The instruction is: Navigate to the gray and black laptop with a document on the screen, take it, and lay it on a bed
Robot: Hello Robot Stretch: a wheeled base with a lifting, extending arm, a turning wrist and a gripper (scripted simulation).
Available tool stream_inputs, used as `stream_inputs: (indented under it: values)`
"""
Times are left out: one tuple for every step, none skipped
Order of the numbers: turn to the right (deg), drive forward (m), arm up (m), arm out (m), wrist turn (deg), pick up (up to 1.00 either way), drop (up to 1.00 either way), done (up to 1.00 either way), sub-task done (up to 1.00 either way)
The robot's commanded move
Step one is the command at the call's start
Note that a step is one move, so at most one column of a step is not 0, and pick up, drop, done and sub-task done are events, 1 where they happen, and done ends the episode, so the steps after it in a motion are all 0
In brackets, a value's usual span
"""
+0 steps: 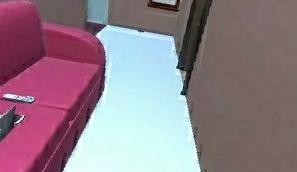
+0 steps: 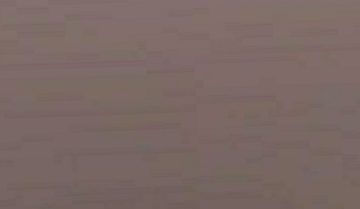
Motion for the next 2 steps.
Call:
stream_inputs:
  values:
    - [-45.0,0.00,0.00,0.00,0.0,0.00,0.00,0.00,0.00]
    - [-45.0,0.00,0.00,0.00,0.0,0.00,0.00,0.00,0.00]
